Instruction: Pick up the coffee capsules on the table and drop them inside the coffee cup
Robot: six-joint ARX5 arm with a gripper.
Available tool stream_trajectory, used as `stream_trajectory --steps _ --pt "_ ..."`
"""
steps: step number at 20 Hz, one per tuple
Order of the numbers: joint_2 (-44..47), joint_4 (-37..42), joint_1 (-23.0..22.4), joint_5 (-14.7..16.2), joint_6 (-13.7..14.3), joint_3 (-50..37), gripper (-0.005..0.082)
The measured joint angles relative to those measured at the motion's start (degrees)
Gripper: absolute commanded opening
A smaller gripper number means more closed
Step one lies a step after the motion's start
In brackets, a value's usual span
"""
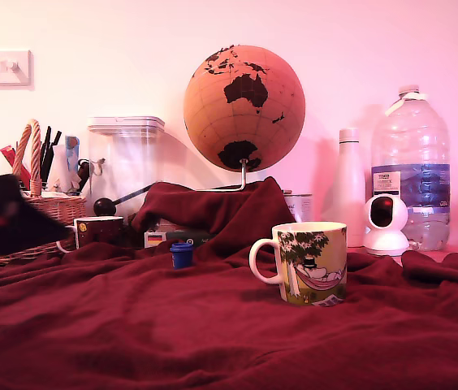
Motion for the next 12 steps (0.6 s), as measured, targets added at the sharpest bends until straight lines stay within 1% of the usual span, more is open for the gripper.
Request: stream_trajectory --steps 3,5,12 --pt "4.8 0.4 0.0 0.0 0.5 2.4 0.0609" --pt "7.7 2.0 0.0 0.0 0.6 3.3 0.0609" --pt "13.1 2.9 0.0 0.1 0.6 9.4 0.0609"
